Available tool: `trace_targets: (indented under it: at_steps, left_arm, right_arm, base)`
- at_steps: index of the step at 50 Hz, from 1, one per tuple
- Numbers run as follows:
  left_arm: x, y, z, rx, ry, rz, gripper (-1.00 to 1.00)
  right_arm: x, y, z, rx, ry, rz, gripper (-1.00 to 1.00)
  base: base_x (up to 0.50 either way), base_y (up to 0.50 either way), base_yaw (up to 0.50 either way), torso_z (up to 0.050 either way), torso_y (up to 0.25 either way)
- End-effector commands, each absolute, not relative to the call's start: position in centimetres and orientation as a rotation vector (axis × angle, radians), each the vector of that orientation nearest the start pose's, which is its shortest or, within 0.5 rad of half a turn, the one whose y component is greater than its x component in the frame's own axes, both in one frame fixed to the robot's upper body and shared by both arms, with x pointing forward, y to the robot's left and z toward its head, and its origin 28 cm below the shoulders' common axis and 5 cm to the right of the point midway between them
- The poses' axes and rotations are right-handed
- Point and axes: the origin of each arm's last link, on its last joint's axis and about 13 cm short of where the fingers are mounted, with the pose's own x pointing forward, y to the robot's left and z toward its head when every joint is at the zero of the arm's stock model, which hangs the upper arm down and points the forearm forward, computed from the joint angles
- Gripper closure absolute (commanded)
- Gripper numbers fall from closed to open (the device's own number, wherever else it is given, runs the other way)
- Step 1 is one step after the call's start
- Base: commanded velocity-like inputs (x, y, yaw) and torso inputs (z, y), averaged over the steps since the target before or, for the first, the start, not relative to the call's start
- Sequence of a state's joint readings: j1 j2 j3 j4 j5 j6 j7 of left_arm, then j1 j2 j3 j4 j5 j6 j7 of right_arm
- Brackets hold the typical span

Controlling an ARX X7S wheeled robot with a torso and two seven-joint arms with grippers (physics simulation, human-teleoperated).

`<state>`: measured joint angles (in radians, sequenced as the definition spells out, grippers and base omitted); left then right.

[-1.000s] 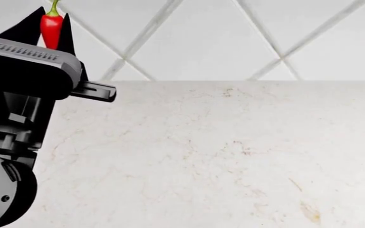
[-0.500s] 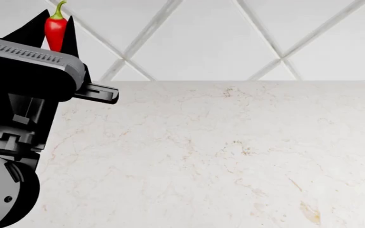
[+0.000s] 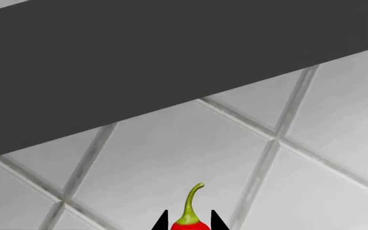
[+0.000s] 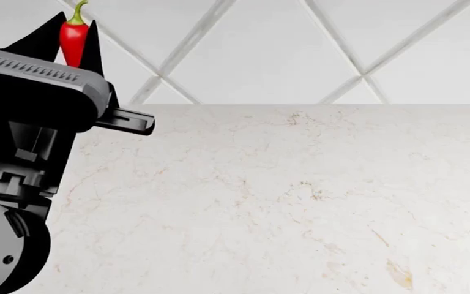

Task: Pick the chili pepper, strawberry from the counter and place them in the cabinet. Then close the cabinet.

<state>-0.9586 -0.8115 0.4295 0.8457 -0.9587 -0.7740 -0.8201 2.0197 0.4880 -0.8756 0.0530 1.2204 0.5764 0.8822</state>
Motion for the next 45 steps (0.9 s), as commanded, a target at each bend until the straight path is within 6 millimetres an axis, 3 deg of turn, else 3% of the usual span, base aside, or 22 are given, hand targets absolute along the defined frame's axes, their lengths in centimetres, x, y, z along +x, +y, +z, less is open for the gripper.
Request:
trace_targets:
  at_steps: [1,5,21,30,39,45]
  left_arm:
    - [20.7,22.5,28.0,0.273,-0.530,-0.038,1.00]
    - [20.8,22.4,27.9,0.273,-0.529,-0.041,1.00]
    - [20.7,22.5,27.8,0.268,-0.528,-0.042,1.00]
    - [19.4,22.9,28.6,0.221,-0.575,-0.021,1.00]
    - [16.6,23.4,30.0,0.156,-0.722,0.030,1.00]
    - [16.3,23.2,30.1,0.146,-0.735,0.020,1.00]
  right_arm:
    - [23.8,-5.6,48.1,0.014,-0.665,0.127,-1.00]
    - [22.4,-5.3,48.6,-0.001,-0.712,0.141,-1.00]
    - [19.9,-4.7,49.1,-0.015,-0.771,0.211,-1.00]
    - [16.3,-4.9,48.5,-0.030,-0.792,0.284,-1.00]
    - [13.6,-6.5,45.5,-0.038,-0.735,0.278,-1.00]
    - [12.5,-7.7,43.9,-0.021,-0.716,0.253,-1.00]
  base:
    - [0.00,0.00,0.00,0.000,0.000]
    - [0.00,0.00,0.00,0.000,0.000]
    - [0.00,0.00,0.00,0.000,0.000]
    - [0.00,0.00,0.00,0.000,0.000]
    - [0.00,0.00,0.00,0.000,0.000]
    - [0.00,0.00,0.00,0.000,0.000]
